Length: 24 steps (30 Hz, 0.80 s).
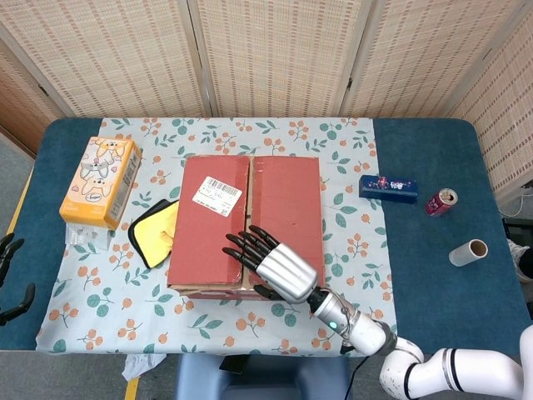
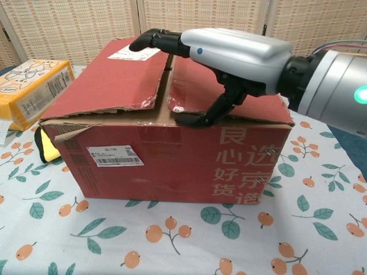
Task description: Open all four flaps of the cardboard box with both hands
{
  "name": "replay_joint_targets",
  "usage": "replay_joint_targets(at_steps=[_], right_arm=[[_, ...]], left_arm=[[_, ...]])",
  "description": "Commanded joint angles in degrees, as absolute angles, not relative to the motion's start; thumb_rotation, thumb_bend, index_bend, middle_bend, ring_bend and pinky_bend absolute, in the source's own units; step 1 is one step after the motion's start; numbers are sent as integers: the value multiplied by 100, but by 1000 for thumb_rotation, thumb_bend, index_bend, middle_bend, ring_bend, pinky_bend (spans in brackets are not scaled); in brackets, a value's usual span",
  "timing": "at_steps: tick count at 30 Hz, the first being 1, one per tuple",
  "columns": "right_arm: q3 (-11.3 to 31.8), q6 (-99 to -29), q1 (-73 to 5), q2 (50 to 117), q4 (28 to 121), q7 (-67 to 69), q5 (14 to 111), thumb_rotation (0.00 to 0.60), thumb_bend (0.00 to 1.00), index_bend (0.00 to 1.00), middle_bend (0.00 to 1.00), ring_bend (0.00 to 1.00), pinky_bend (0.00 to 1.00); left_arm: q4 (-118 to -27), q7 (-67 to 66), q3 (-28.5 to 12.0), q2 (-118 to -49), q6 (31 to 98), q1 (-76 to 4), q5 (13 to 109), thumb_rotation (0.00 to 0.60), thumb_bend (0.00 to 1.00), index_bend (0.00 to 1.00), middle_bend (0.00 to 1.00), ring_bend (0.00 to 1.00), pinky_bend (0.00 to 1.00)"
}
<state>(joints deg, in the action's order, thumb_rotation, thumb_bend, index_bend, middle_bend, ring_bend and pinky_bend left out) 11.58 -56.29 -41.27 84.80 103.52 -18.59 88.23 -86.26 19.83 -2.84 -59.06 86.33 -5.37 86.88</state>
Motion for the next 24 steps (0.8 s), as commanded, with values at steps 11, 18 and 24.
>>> replay_joint_targets(at_steps=[11, 18, 24], right_arm=[[1256, -5718, -4338, 8704, 10106, -2038, 8624, 600, 345, 0, 0, 0, 0], [1182, -6105, -4236, 8590, 10233, -1923, 8833, 600, 346, 0, 0, 0, 0], [1092, -6649, -3966, 8274, 10553, -2048, 9136, 600, 346, 0, 0, 0, 0]], left_arm=[[-8578, 2095, -270, -5880, 8662, -519, 8745, 600, 541, 0, 0, 0, 0], [-8560, 2061, -278, -5899, 8630, -537, 8735, 600, 541, 0, 0, 0, 0], [-8583, 1913, -261, -5930, 8590, -562, 8758, 600, 541, 0, 0, 0, 0]])
